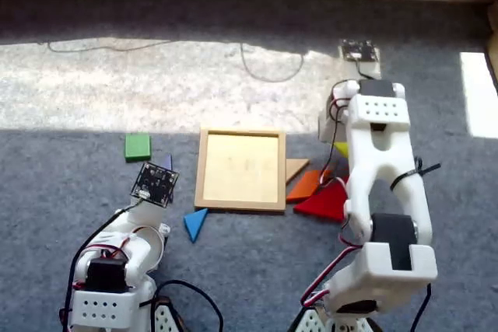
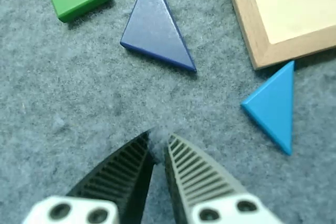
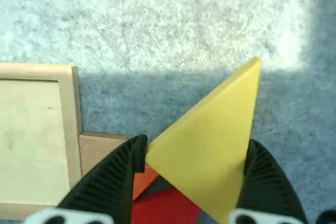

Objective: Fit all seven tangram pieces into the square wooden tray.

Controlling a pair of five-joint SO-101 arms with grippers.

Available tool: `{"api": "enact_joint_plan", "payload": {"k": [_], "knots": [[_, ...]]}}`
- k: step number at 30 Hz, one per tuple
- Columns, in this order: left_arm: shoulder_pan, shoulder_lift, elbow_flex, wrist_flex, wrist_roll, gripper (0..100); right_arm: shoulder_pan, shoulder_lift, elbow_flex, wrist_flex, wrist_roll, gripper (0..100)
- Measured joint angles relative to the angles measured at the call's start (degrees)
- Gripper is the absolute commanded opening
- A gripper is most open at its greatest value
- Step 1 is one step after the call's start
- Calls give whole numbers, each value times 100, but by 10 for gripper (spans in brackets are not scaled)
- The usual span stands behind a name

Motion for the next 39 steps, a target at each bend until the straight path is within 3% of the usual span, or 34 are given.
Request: {"api": "enact_joint_plan", "payload": {"k": [10,24,33,39], "knots": [[0,0,0,0,0,6,-1099,-774,-9,281,-334,177],[0,0,0,0,0,6,-2426,-791,-9,281,-1442,177],[0,0,0,0,0,6,-2787,-791,862,-281,-1565,177],[0,0,0,0,0,6,-2796,-791,1284,-826,-2127,177]]}}
